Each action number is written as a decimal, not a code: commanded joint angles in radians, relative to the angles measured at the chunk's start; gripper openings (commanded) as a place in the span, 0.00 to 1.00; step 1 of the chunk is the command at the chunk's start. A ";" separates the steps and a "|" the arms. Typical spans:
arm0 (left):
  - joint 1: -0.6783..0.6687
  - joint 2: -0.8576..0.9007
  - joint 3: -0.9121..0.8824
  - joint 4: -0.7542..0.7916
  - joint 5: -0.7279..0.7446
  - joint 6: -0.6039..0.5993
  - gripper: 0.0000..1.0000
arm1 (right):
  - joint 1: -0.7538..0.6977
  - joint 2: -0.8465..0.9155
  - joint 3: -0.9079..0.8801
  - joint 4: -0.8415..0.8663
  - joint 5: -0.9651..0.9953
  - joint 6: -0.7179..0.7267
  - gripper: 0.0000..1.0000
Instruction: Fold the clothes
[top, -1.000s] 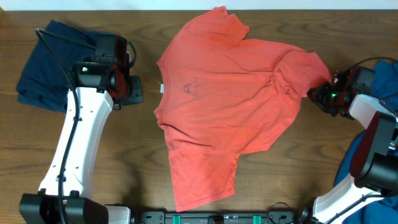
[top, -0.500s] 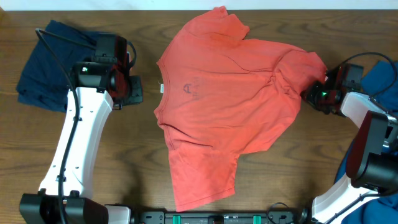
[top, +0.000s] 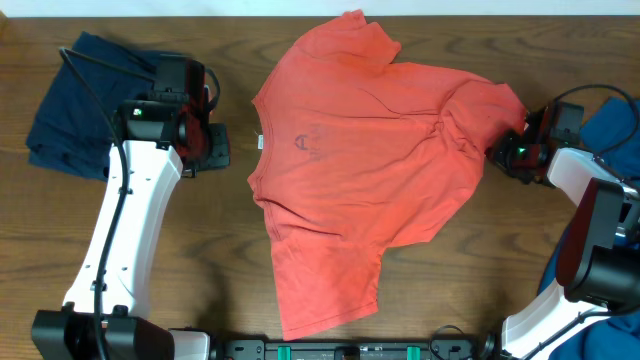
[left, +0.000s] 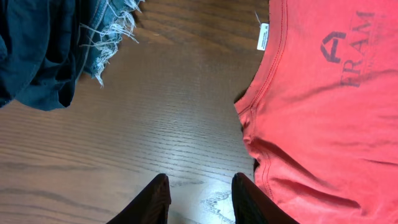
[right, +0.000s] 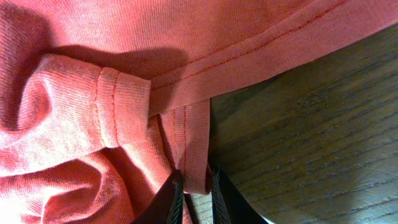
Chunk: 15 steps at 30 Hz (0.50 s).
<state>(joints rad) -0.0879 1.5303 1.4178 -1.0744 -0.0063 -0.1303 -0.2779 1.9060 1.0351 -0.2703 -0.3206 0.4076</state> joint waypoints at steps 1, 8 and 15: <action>-0.003 -0.008 -0.008 -0.006 -0.001 0.006 0.35 | -0.005 0.027 -0.021 -0.019 0.137 0.027 0.16; -0.003 -0.008 -0.008 -0.005 -0.001 0.006 0.35 | -0.018 0.027 -0.021 -0.008 0.109 0.038 0.20; -0.003 -0.008 -0.008 -0.005 -0.001 0.006 0.35 | -0.002 0.029 -0.022 -0.010 0.070 0.022 0.25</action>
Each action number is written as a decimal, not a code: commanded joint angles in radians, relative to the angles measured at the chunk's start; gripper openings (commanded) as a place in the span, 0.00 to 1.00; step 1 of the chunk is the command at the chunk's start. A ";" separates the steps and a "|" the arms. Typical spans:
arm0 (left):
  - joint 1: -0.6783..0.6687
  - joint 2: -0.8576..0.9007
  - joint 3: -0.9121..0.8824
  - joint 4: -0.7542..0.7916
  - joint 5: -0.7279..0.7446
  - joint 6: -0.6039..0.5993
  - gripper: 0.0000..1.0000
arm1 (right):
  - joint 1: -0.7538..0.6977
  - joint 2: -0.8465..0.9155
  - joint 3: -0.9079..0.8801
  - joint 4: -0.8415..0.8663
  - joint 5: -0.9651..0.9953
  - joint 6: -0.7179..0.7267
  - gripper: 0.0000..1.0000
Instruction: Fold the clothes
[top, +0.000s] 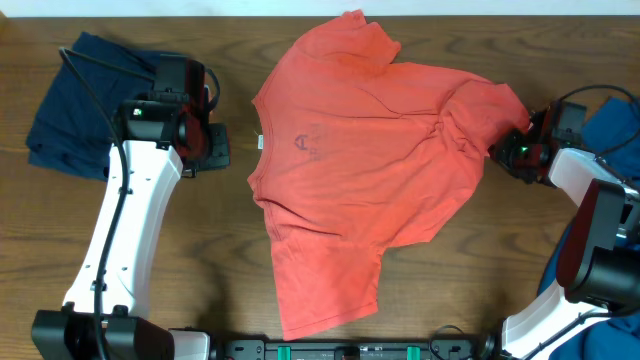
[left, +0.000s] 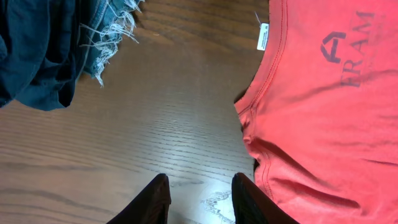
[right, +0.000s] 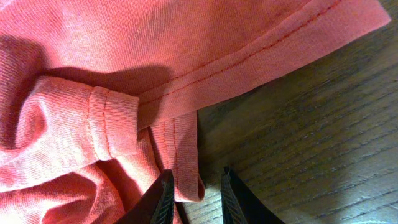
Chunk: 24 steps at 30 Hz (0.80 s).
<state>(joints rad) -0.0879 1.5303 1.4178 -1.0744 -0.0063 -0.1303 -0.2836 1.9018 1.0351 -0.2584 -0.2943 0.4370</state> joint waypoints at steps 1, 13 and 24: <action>-0.003 -0.008 -0.008 -0.006 -0.001 0.006 0.35 | 0.005 0.034 -0.022 -0.021 0.043 -0.007 0.25; -0.003 -0.008 -0.008 -0.006 -0.001 0.006 0.35 | 0.008 0.074 -0.022 -0.022 0.006 -0.005 0.15; -0.003 -0.008 -0.008 -0.006 -0.001 0.006 0.35 | 0.008 0.076 -0.022 -0.016 -0.002 -0.004 0.10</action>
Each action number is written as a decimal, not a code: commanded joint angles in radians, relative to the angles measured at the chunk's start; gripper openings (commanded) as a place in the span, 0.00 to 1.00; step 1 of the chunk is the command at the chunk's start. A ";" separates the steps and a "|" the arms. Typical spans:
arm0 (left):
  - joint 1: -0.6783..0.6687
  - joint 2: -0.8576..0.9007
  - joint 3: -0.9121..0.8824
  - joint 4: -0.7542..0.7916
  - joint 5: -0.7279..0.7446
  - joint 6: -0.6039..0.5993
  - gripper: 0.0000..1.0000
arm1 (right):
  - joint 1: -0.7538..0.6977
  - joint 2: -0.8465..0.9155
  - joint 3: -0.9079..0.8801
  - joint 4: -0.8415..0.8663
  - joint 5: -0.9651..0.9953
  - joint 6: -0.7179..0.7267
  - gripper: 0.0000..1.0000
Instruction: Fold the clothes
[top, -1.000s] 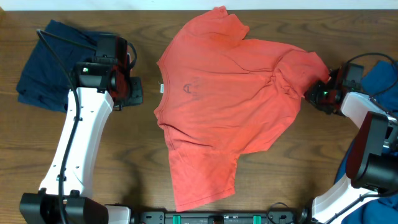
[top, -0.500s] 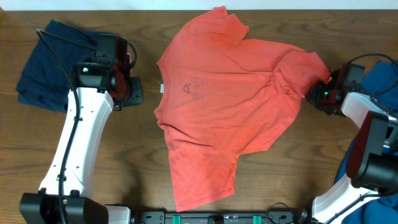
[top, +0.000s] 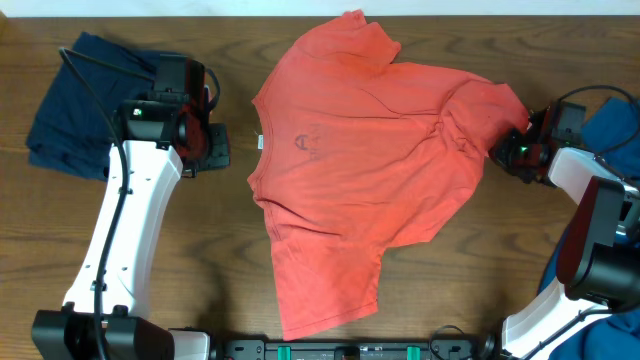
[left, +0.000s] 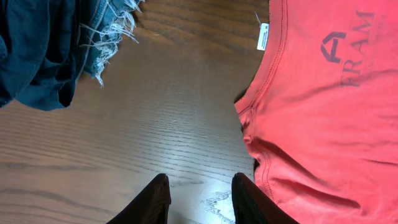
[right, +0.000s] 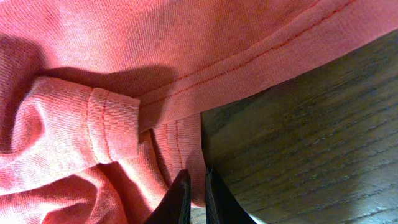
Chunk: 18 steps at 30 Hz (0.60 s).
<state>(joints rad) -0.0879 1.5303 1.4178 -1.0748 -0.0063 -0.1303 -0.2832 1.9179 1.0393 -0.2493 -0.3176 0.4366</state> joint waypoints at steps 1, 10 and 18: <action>-0.003 -0.008 -0.008 -0.006 -0.001 0.006 0.35 | 0.008 0.060 -0.026 -0.032 0.022 -0.004 0.10; -0.003 -0.008 -0.008 -0.008 -0.001 0.006 0.35 | -0.005 0.047 -0.021 -0.058 0.050 0.008 0.01; -0.003 -0.008 -0.008 -0.018 0.009 0.007 0.36 | -0.083 -0.140 0.149 -0.362 0.066 -0.026 0.01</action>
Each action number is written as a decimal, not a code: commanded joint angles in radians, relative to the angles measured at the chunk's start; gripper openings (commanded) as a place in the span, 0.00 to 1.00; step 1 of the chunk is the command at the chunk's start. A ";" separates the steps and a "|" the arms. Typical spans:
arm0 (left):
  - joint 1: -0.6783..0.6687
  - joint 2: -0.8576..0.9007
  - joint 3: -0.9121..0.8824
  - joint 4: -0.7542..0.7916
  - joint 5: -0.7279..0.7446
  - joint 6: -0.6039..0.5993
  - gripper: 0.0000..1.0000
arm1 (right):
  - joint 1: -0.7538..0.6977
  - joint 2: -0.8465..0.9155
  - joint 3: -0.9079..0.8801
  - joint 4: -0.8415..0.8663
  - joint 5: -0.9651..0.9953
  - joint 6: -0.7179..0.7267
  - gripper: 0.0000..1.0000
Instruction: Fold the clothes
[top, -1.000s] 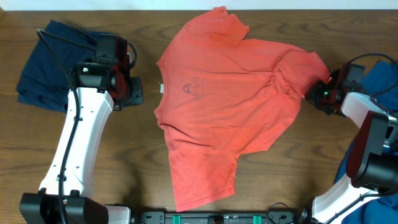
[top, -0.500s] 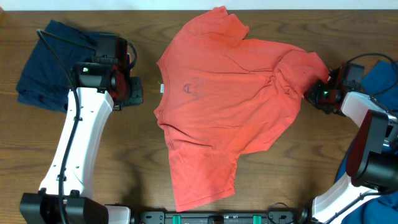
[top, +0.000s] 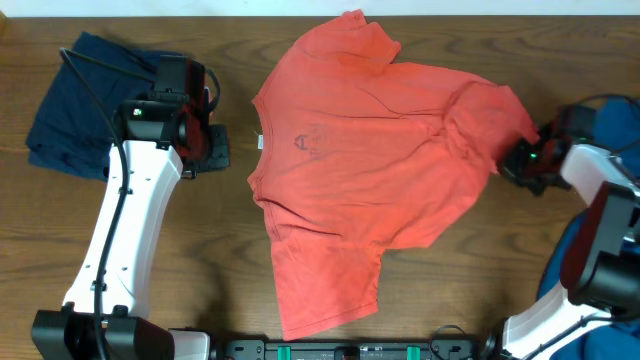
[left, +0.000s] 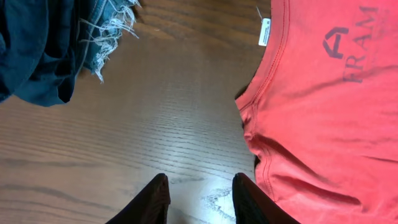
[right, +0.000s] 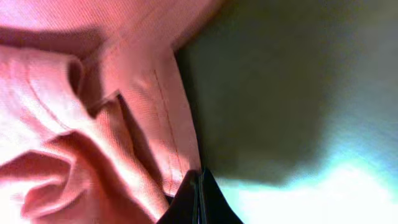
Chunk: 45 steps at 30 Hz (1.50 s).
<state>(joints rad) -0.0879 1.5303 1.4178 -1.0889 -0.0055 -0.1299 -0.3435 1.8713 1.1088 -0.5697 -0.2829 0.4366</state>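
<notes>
A red T-shirt (top: 360, 170) lies spread on the wooden table, its collar to the left and a grey print on the chest. My right gripper (top: 510, 158) is shut on the hem of the shirt's right sleeve (top: 495, 110). In the right wrist view the closed fingers (right: 199, 177) pinch the hem (right: 177, 143), which is lifted off the table. My left gripper (left: 199, 182) hangs open over bare wood just left of the collar (left: 261, 106), holding nothing.
A dark blue frayed denim garment (top: 70, 110) lies bunched at the far left, behind the left arm. Blue cloth (top: 615, 125) sits at the right table edge beside the right arm. The shirt's lower part reaches toward the front edge (top: 330, 300).
My right gripper, shut on the sleeve hem, has moved to the right and up, drawing the sleeve outward. The left arm has barely moved.
My right gripper was nearly shut around the sleeve hem. It then stood wider open with the hem between its fingers. After that it was shut on the hem, and now holds it lifted and pulled rightward. The left gripper stayed open beside the collar.
</notes>
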 joint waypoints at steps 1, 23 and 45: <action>-0.003 -0.008 -0.008 -0.003 0.038 0.016 0.38 | -0.024 -0.132 0.122 -0.094 0.031 -0.044 0.01; -0.003 0.036 -0.238 0.029 0.259 0.132 0.45 | -0.026 -0.325 0.809 -0.605 0.163 -0.154 0.01; -0.040 0.039 -0.290 0.103 0.390 0.130 0.48 | -0.009 -0.069 0.114 -0.318 -0.239 -0.170 0.21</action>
<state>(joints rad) -0.1123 1.5593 1.1572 -0.9878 0.3653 -0.0029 -0.3664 1.7882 1.2480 -0.9230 -0.3859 0.2485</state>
